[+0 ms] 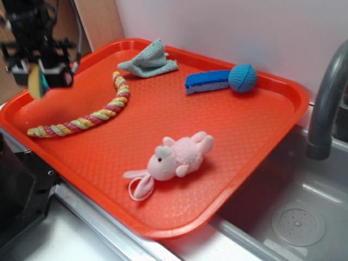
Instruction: Grab the green sponge.
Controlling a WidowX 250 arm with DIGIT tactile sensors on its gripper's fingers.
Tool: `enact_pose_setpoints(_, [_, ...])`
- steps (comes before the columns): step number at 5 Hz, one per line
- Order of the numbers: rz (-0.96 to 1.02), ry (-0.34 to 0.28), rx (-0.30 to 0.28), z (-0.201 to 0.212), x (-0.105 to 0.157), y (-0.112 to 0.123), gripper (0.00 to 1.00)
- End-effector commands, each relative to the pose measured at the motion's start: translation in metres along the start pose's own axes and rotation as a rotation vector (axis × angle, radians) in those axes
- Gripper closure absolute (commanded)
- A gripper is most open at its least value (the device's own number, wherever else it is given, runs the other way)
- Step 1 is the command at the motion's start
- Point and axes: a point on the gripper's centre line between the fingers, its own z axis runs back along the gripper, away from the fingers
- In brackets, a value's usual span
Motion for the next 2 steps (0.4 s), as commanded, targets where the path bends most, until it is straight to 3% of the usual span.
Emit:
enact_pose_setpoints(1, [-0.242,-0.118,-0.042,0.091,-0.006,-0.028,1.00])
enact_pose_setpoints(2, [-0.341,-0.113,-0.039,0.108,-0.023,-0.051,1.00])
